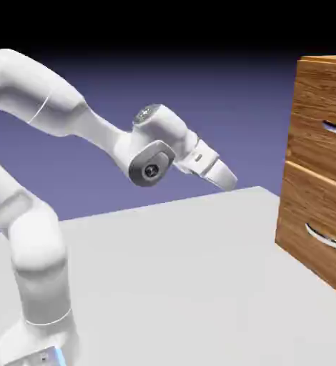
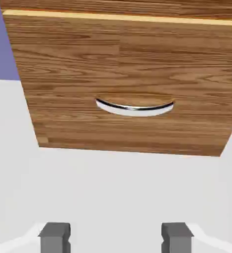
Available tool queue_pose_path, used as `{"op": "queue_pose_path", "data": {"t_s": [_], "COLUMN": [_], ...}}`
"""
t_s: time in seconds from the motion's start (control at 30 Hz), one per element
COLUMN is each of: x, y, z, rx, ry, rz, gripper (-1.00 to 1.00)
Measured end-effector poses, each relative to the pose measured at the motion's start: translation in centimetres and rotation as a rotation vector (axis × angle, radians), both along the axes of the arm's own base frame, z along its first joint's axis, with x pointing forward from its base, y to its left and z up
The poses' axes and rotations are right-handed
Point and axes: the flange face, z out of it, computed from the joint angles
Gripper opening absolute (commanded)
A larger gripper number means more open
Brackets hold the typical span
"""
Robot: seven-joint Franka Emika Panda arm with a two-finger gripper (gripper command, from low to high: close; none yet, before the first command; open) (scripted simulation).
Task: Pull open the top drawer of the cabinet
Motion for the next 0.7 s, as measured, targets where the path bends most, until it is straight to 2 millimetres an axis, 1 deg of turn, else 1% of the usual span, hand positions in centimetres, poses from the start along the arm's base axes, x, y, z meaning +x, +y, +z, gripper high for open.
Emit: {"op": "queue_pose_path", "data": {"t_s": [0.17, 0.33, 0.5, 0.7], "x": [0.8, 1.2, 1.6, 2.1], "y": [-1.8, -3.1, -3.9, -4.2], "z": [3.5, 6.8, 9.7, 12.6], "rx": [-0.079, -0.161, -0.247, -0.354], "ry": [-0.056, -0.108, -0.155, -0.207], "rz": [0.012, 0.033, 0.061, 0.105], "gripper": [0.00, 0.00, 0.00, 0.00]}}
